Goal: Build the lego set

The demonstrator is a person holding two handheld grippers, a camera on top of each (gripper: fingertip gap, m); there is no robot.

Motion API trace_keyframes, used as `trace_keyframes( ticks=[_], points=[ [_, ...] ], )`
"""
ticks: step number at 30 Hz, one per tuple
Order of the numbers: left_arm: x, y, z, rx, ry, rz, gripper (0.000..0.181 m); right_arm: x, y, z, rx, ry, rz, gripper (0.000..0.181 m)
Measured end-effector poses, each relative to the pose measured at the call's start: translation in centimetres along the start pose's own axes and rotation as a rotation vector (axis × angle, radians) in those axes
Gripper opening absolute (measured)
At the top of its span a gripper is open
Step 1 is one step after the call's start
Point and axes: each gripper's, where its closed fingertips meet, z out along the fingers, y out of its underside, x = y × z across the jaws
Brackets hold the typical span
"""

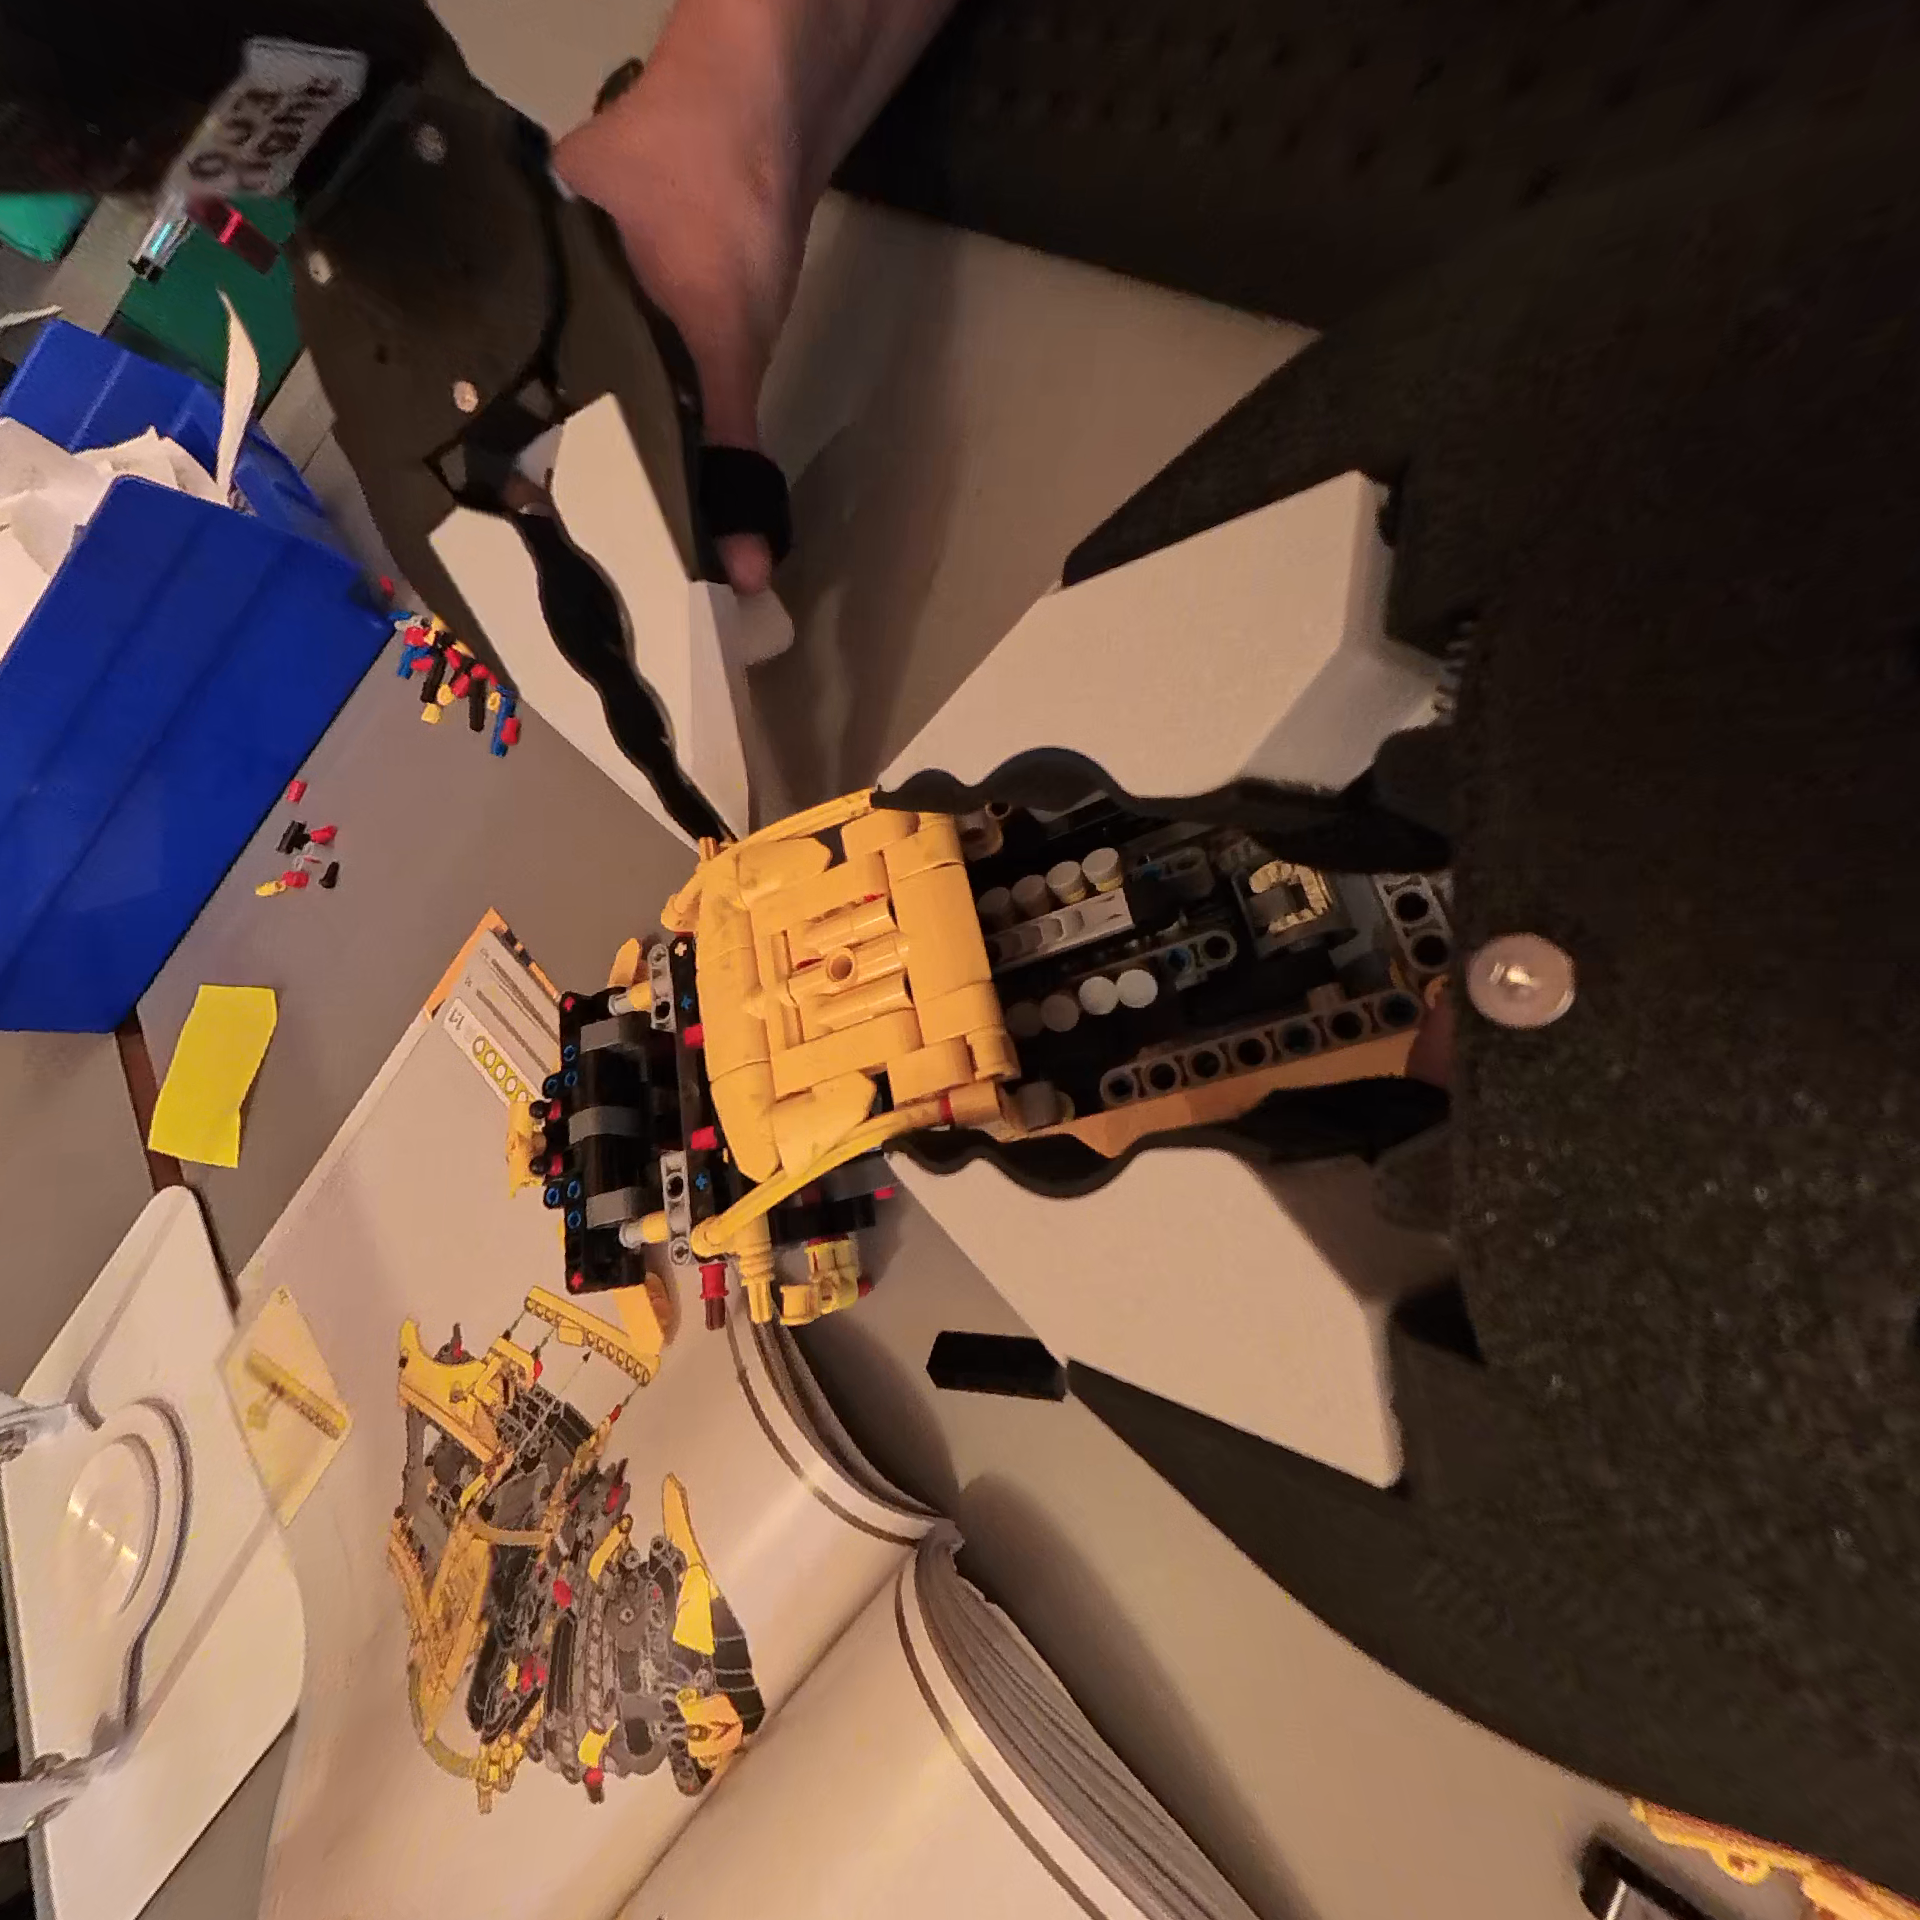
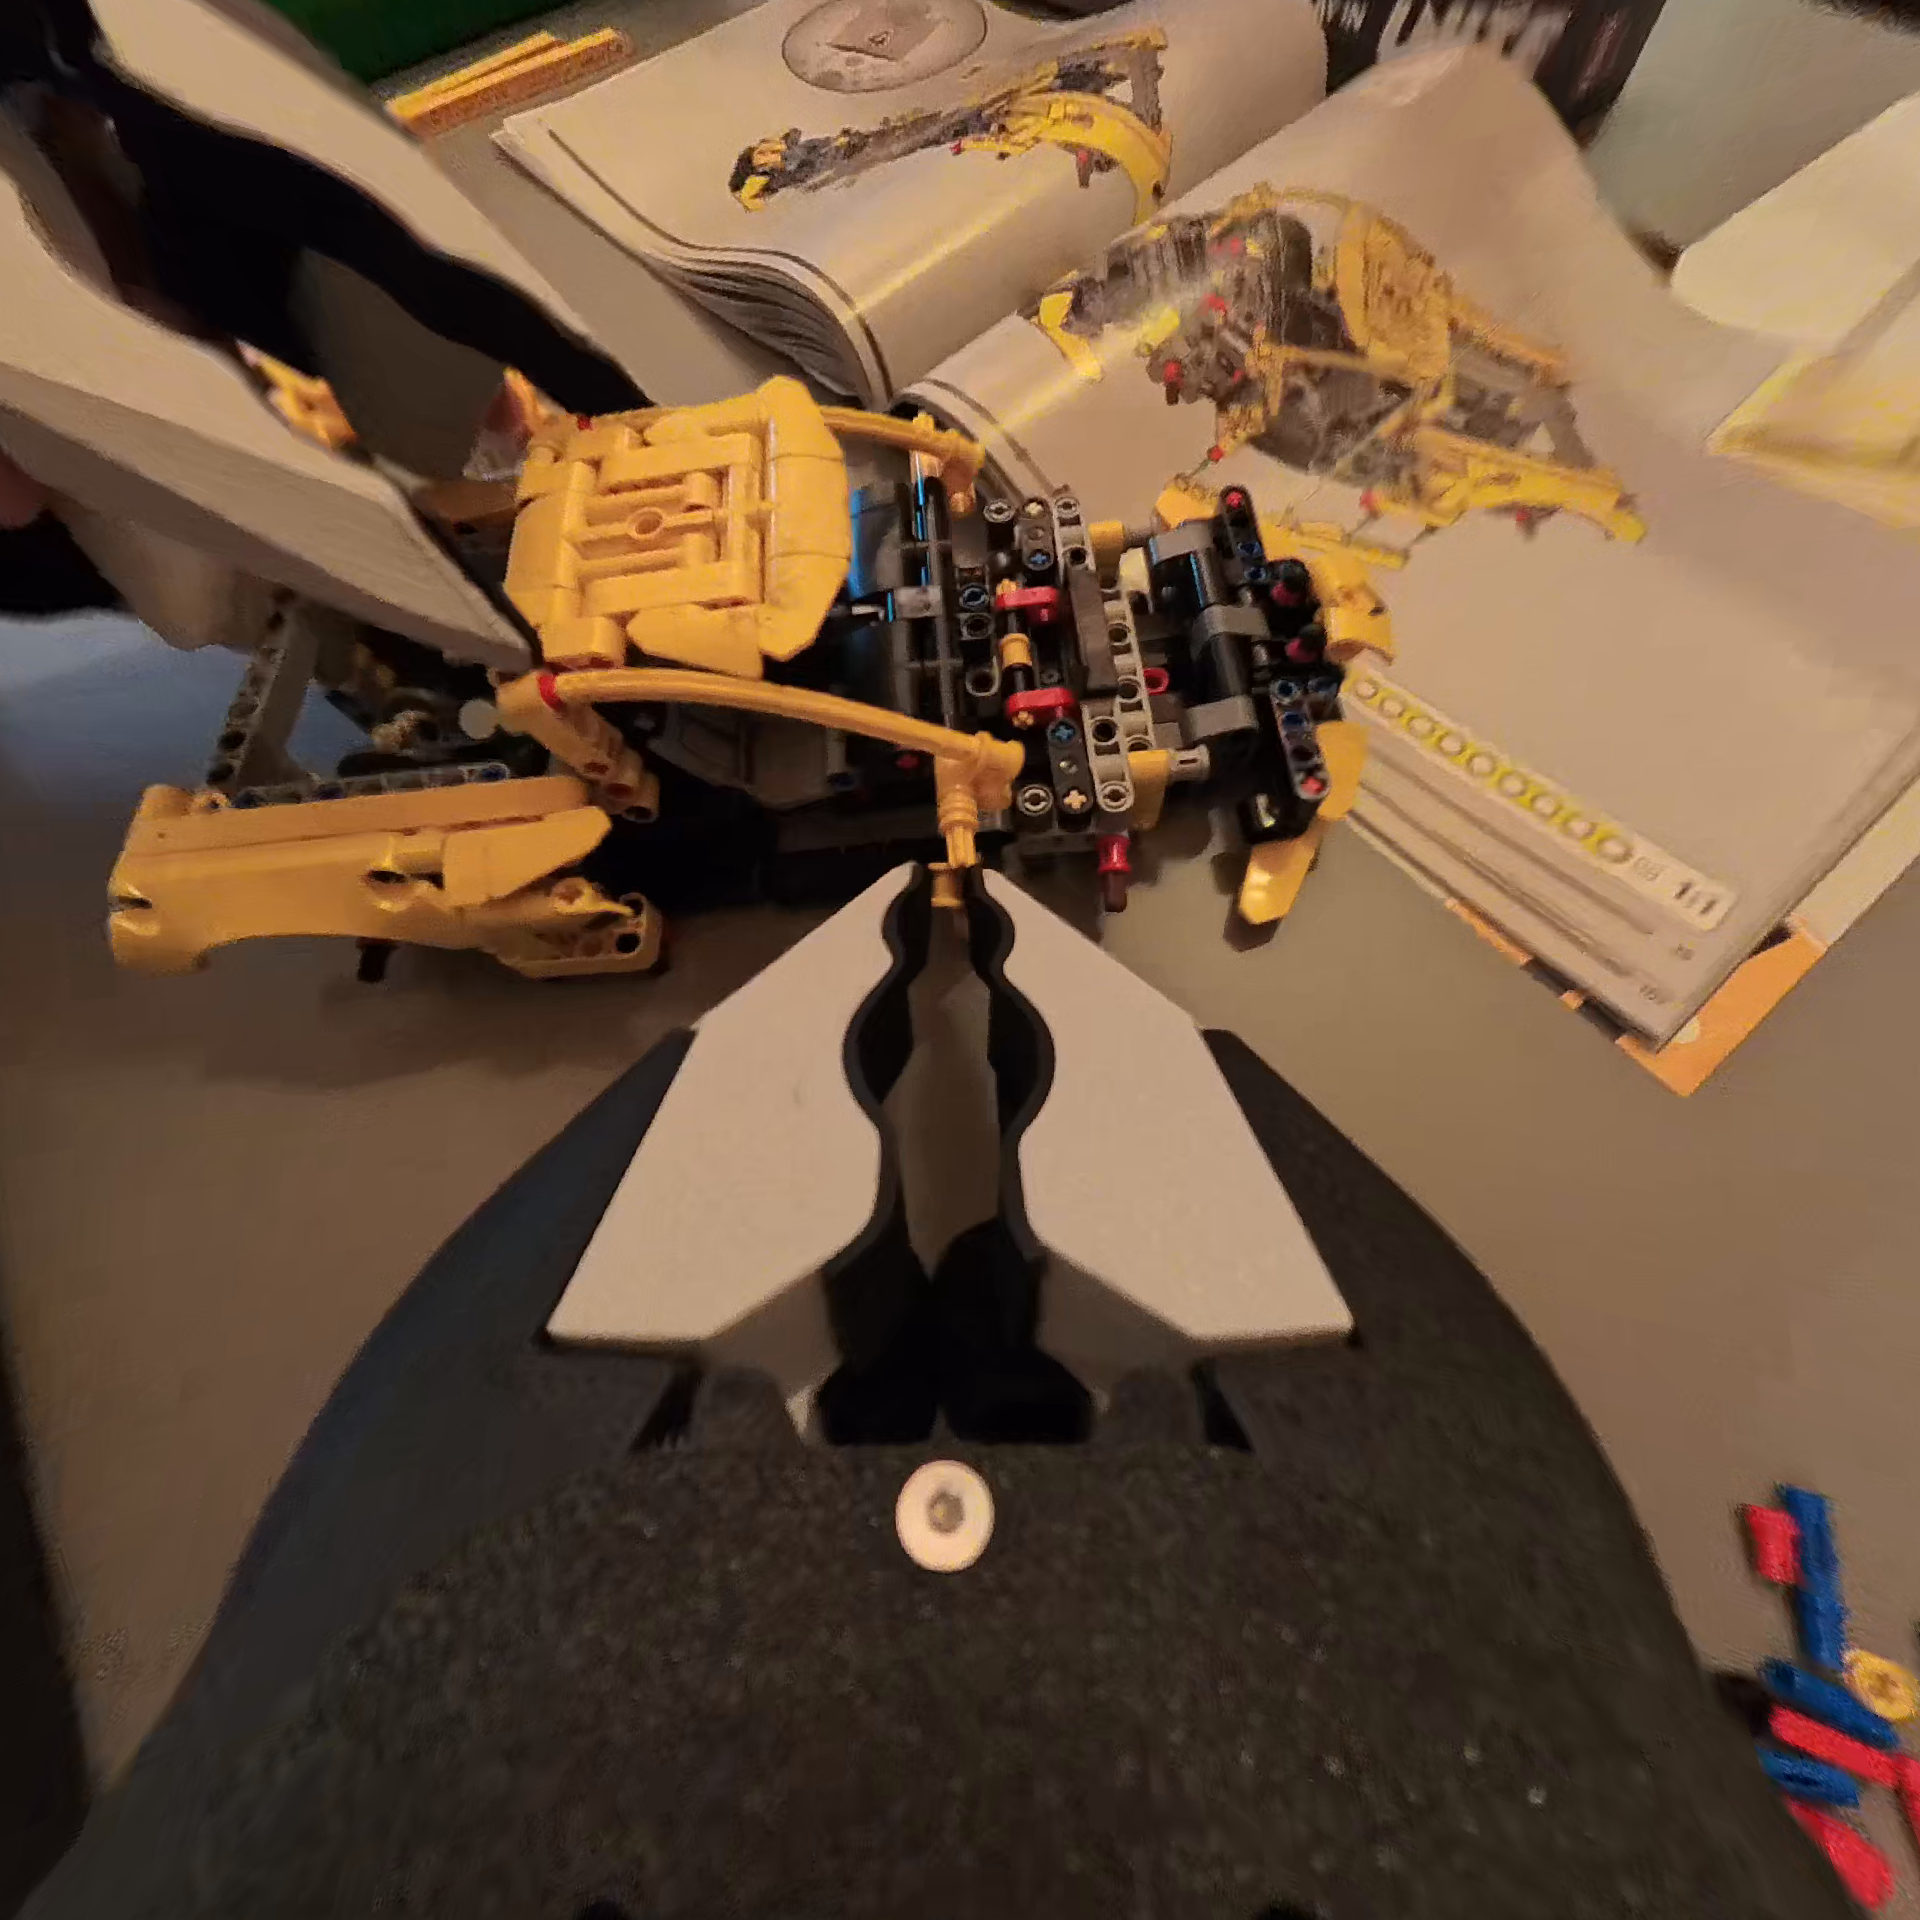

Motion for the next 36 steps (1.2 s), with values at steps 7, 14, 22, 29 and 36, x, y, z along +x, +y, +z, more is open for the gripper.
trace_keyframes(
  ticks=[7, 14, 22, 29, 36],
  points=[
    [-0.6, -0.1, -0.4, 0.034, 0.018, -0.056, 0.047, 0.5, 1.8, 0.4, -0.063, 0.13, -0.19, 0.005],
    [-0.9, 0.0, -0.8, 0.052, 0.04, -0.073, 0.046, 0.3, 1.4, -0.8, -0.021, 0.063, -0.097, 0.005],
    [3.1, -2.0, -1.3, 0.08, -0.119, 0.56, 0.047, -5.7, -3.7, -3.9, 0.234, -0.431, 0.283, 0.005],
    [5.6, -0.5, -0.1, 0.013, -0.287, 1.113, 0.032, -6.5, -2.8, -3.6, 0.139, -0.508, 0.319, 0.005],
    [2.1, -1.7, -1.7, -0.001, -0.201, 0.569, 0.038, -1.0, 6.0, -4.2, -0.369, -0.047, -0.125, 0.005]
  ],
)
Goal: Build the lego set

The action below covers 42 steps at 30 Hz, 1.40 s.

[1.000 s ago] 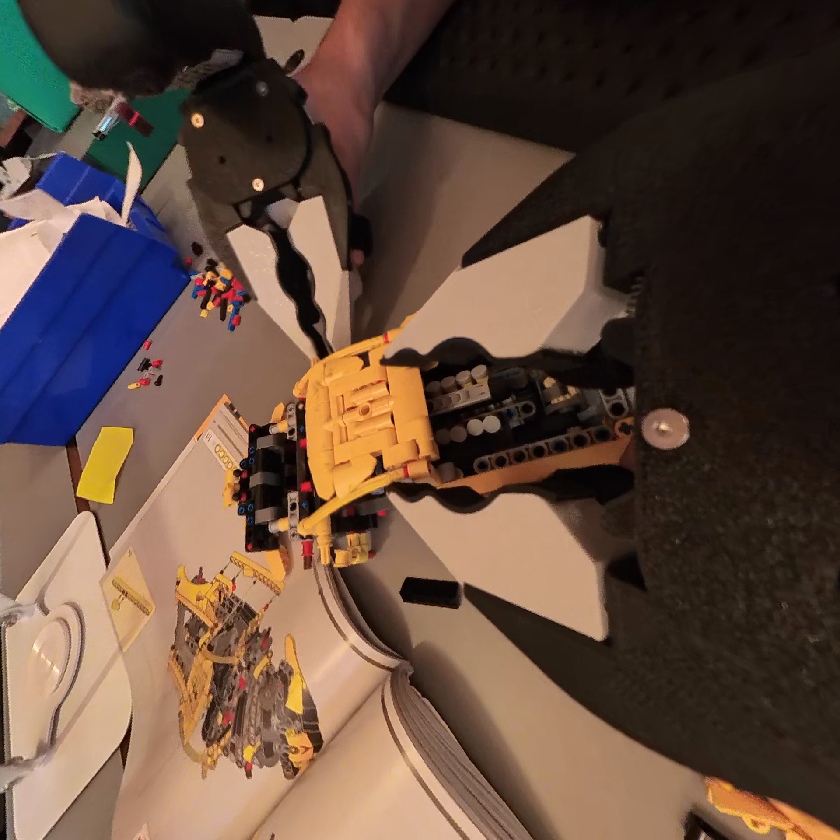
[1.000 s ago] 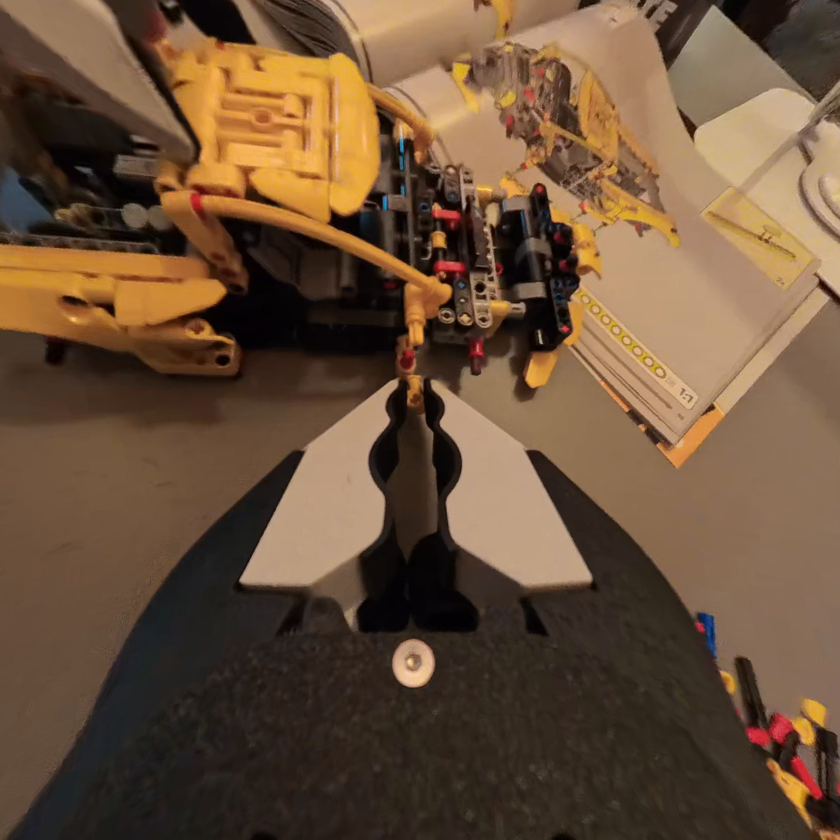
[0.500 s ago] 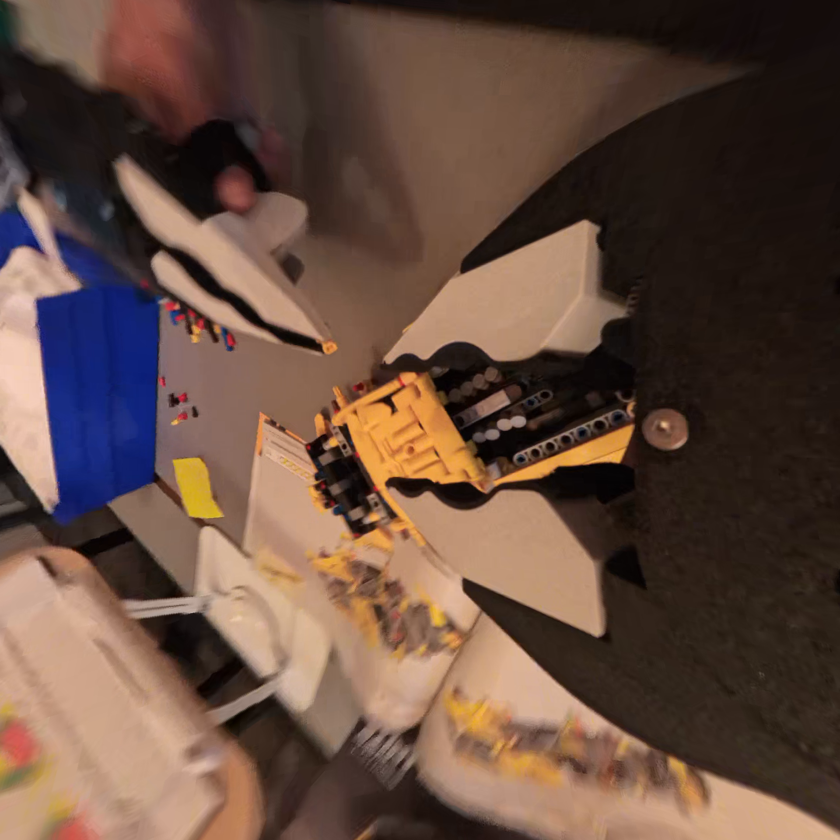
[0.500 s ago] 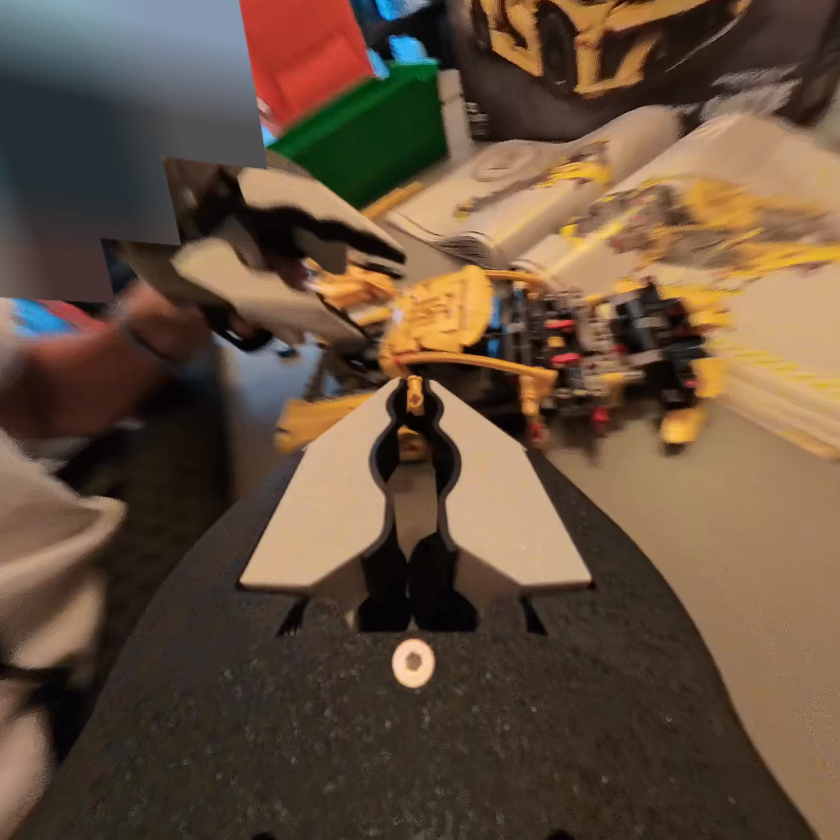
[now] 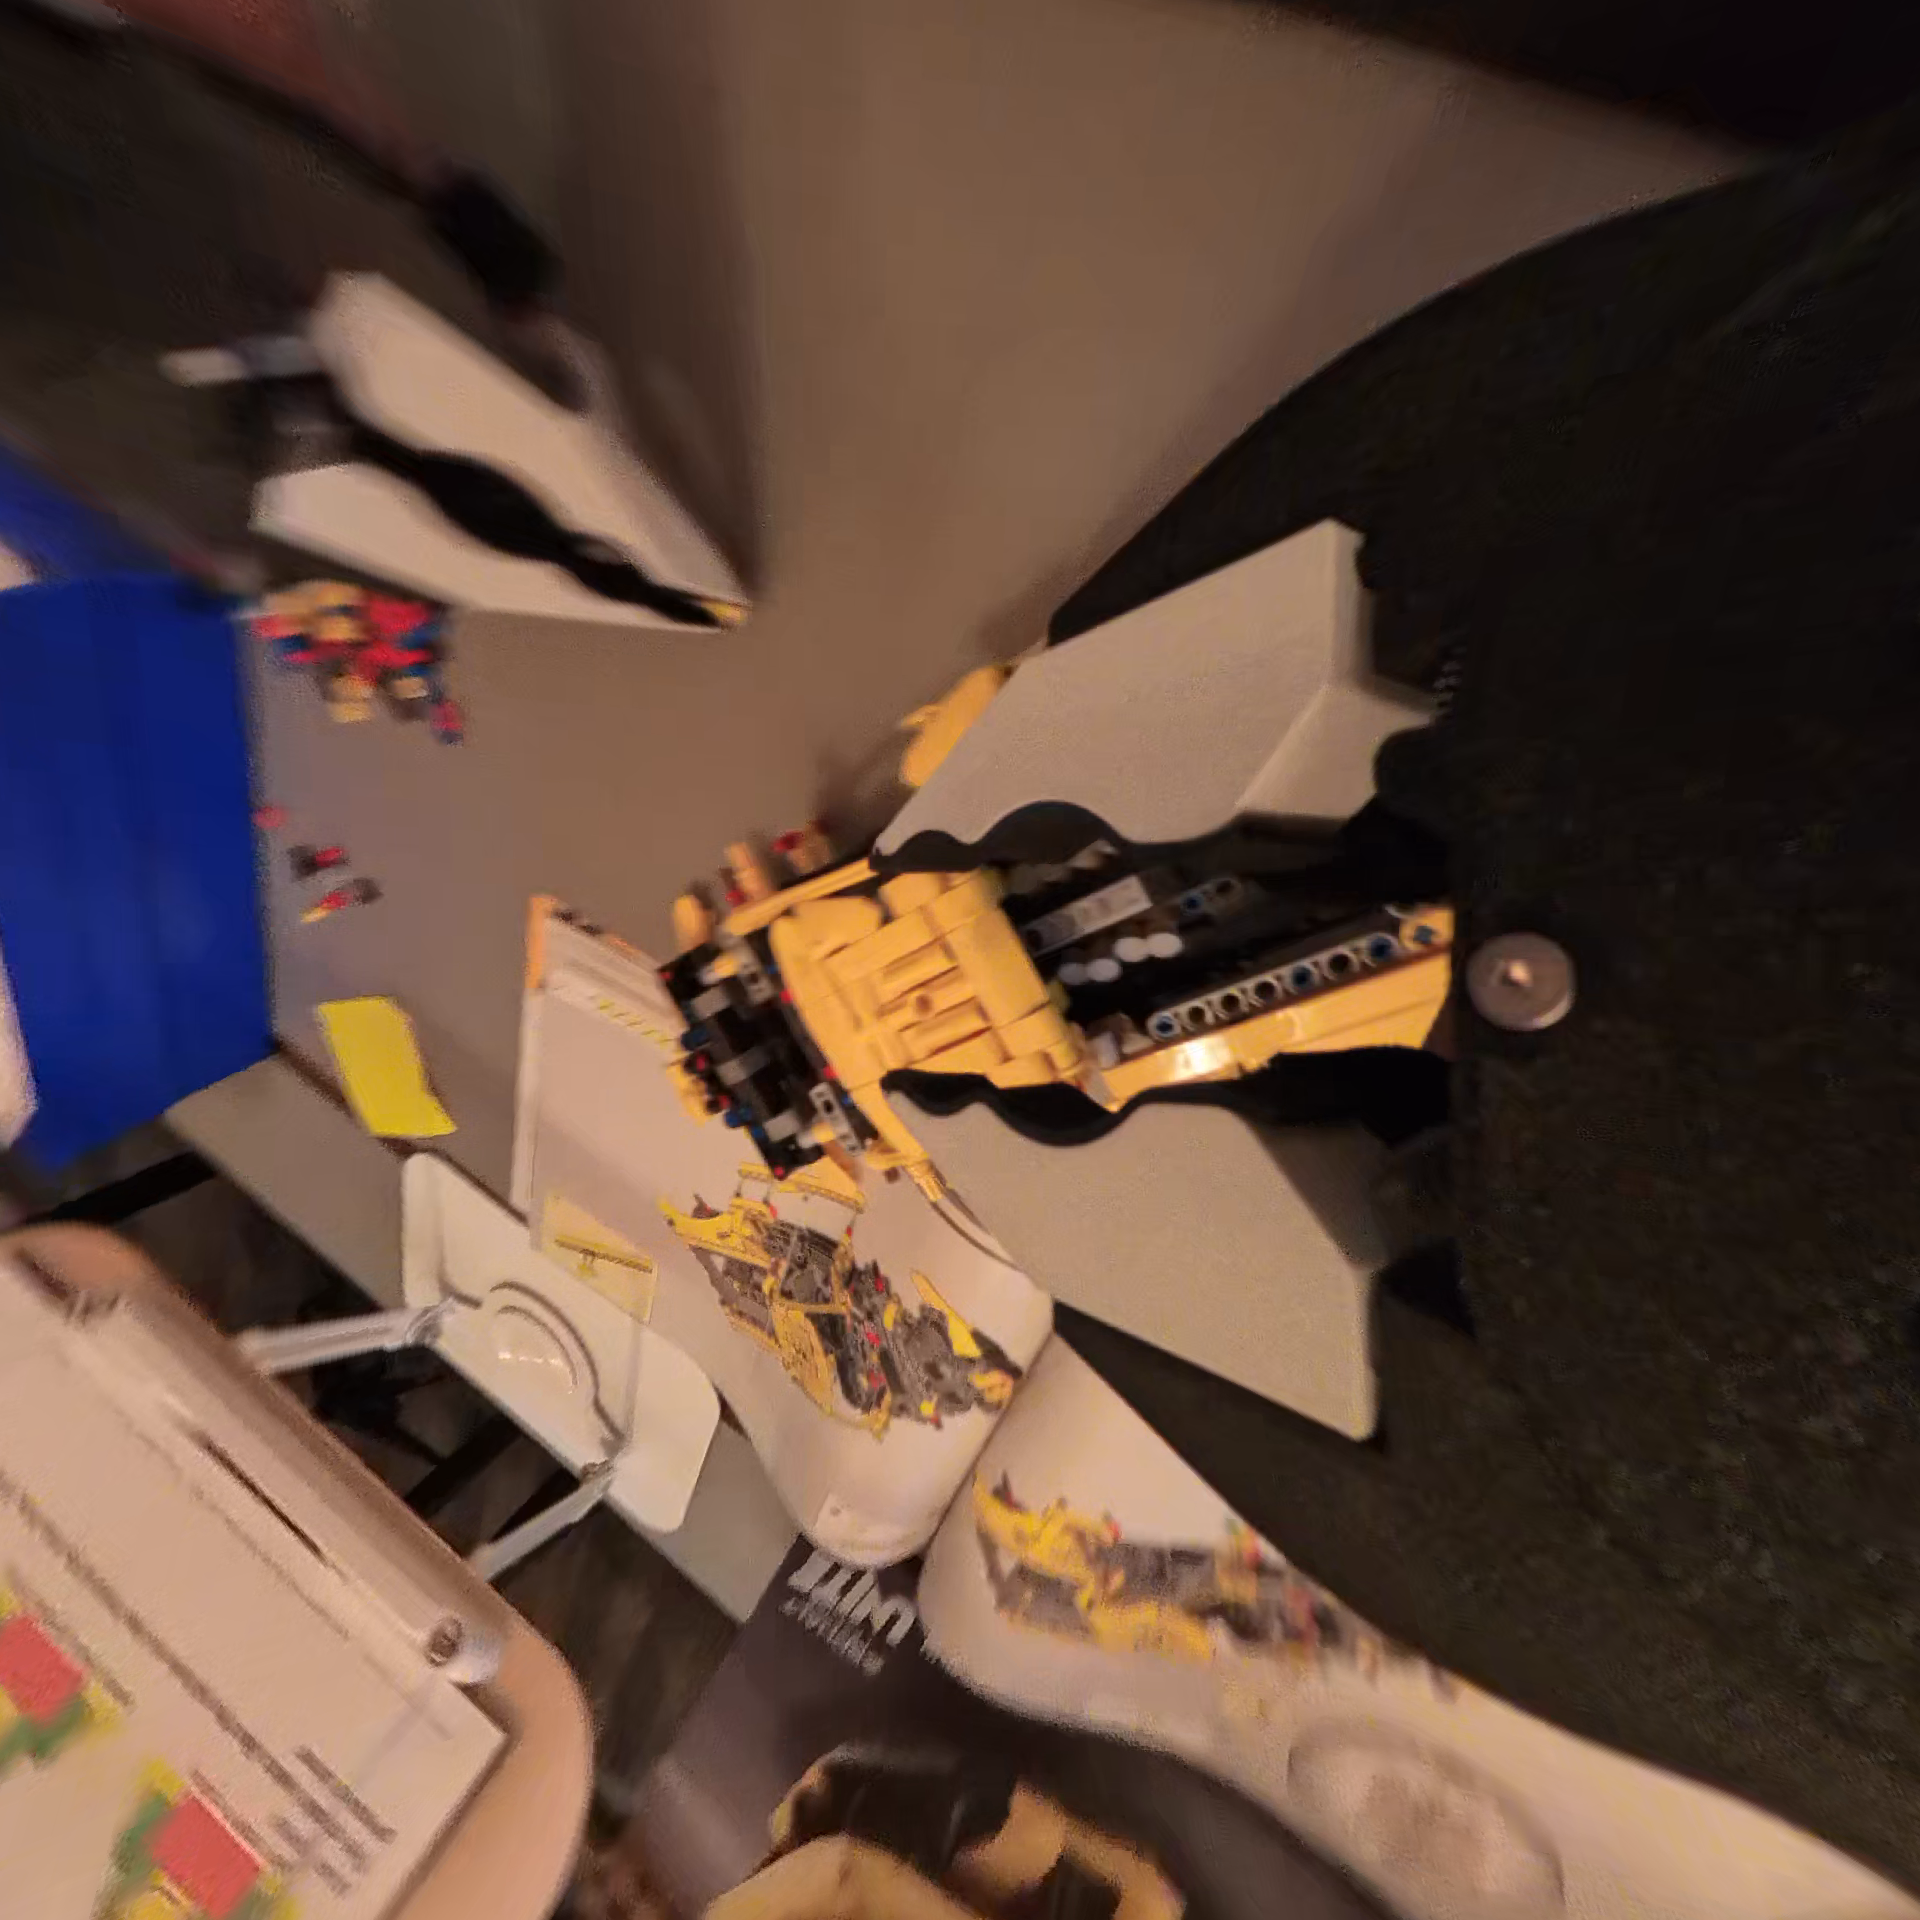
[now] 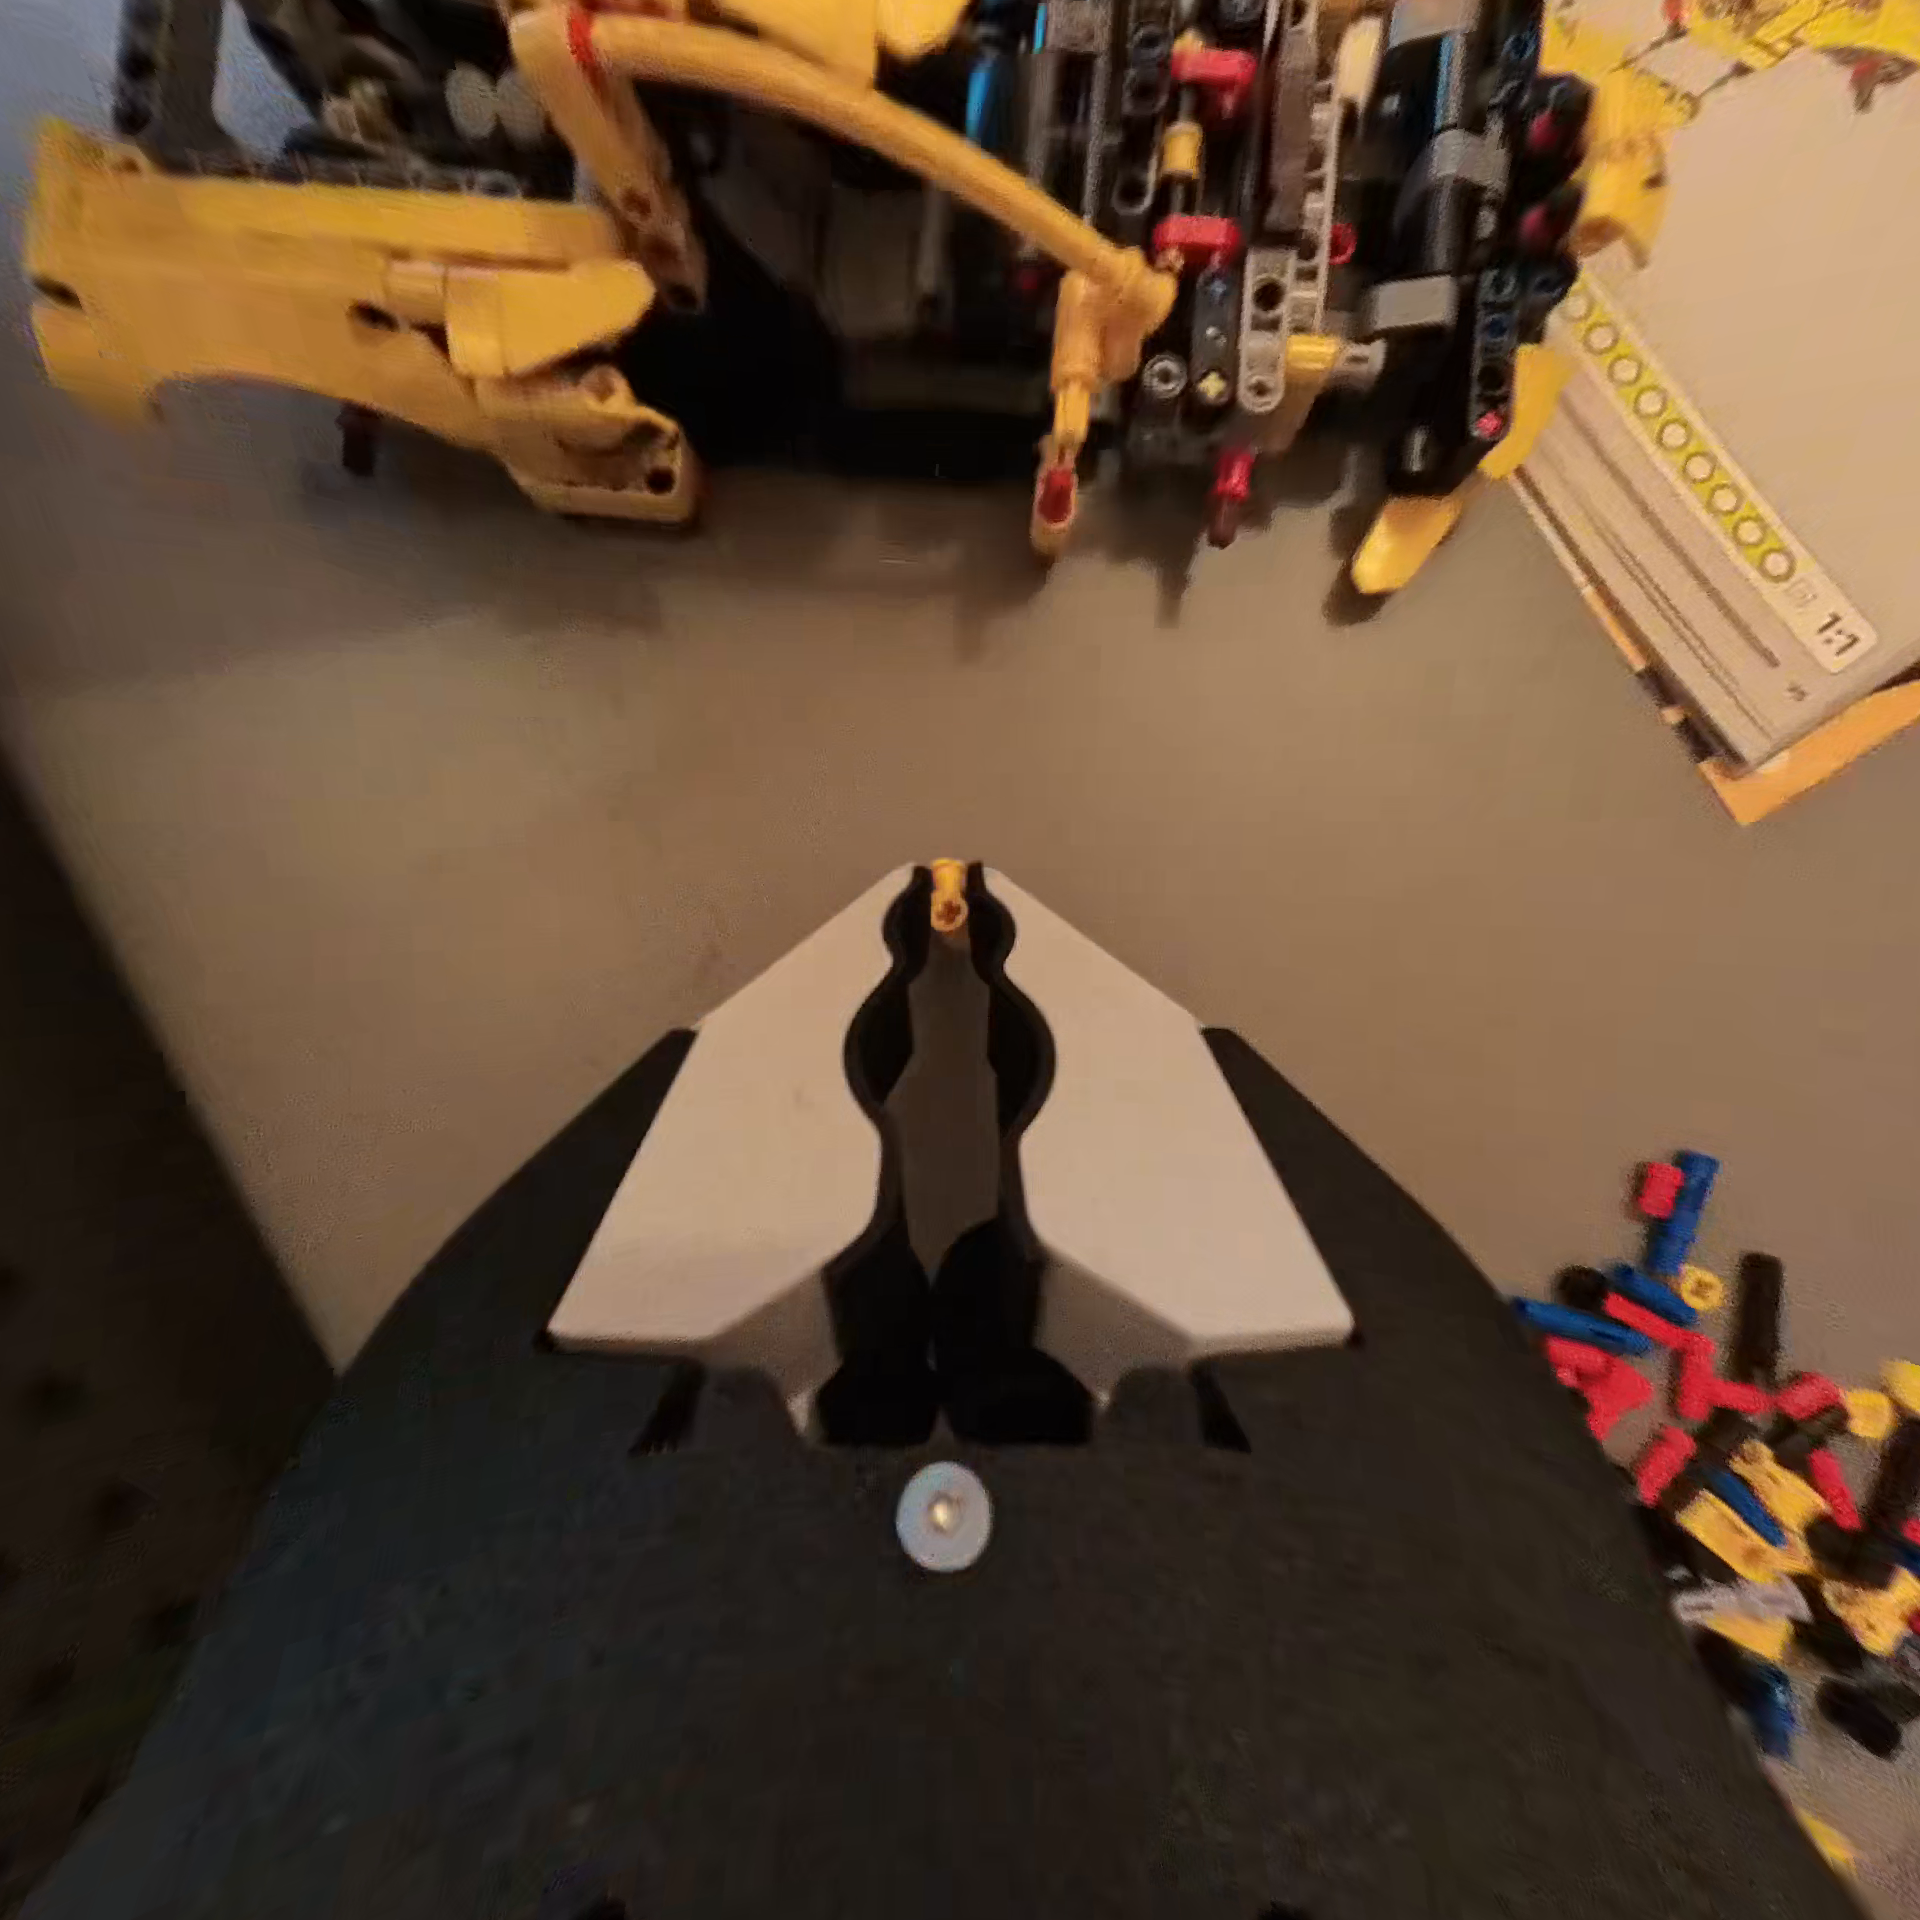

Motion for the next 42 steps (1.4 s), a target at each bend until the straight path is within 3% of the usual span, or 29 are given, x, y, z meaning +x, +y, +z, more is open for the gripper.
trace_keyframes(
  ticks=[2, 4, 5, 7, 9, 14, 16, 18, 22, 29, 33, 38, 42],
  points=[
    [-1.3, -0.5, 0.2, 0.046, 0.026, -0.208, 0.048, -0.5, 0.3, 0.6, 0.024, -0.035, 0.024, 0.006],
    [-1.4, 0.5, 1.5, -0.043, 0.106, -0.363, 0.082, -0.6, 0.0, 0.6, 0.074, -0.075, 0.075, 0.005],
    [-1.1, 0.7, 2.0, -0.073, 0.156, -0.431, 0.087, -0.6, 0.0, 0.6, 0.086, -0.1, 0.097, 0.007],
    [-1.3, 0.8, 2.8, -0.096, 0.164, -0.52, 0.089, -0.4, -0.9, 0.5, 0.144, -0.138, 0.122, 0.037],
    [-1.4, 1.7, 3.5, -0.173, 0.127, -0.508, 0.092, 0.6, -2.7, 0.3, 0.256, -0.135, 0.107, 0.043],
    [-0.6, 3.2, 4.1, -0.288, 0.13, -0.552, 0.089, 1.9, -5.0, 2.9, 0.242, -0.059, 0.038, 0.035],
    [0.0, 3.2, 4.2, -0.297, 0.155, -0.589, 0.082, 1.7, -5.9, 3.7, 0.242, -0.031, -0.01, 0.021],
    [0.1, 3.2, 4.2, -0.29, 0.152, -0.601, 0.081, 1.8, -6.0, 4.4, 0.233, 0.007, -0.039, 0.008],
    [1.0, 2.4, 3.4, -0.247, 0.222, -0.656, 0.077, 1.9, -5.9, 3.1, 0.187, 0.049, -0.112, 0.006],
    [2.8, -1.4, 0.3, -0.023, 0.447, -0.908, 0.077, 1.0, -8.5, -5.3, 0.088, 0.068, -0.311, 0.006],
    [3.8, -2.6, -1.0, 0.099, 0.612, -1.045, 0.077, -0.3, -10.0, -8.0, 0.014, 0.067, -0.444, 0.006],
    [4.5, -2.1, -1.9, 0.164, 0.733, -1.137, 0.079, -1.5, -10.6, -8.1, -0.053, 0.002, -0.548, 0.005],
    [4.8, -1.2, -1.9, 0.13, 0.791, -1.183, 0.08, -1.8, -10.4, -7.0, -0.14, -0.098, -0.553, 0.005]
  ],
)
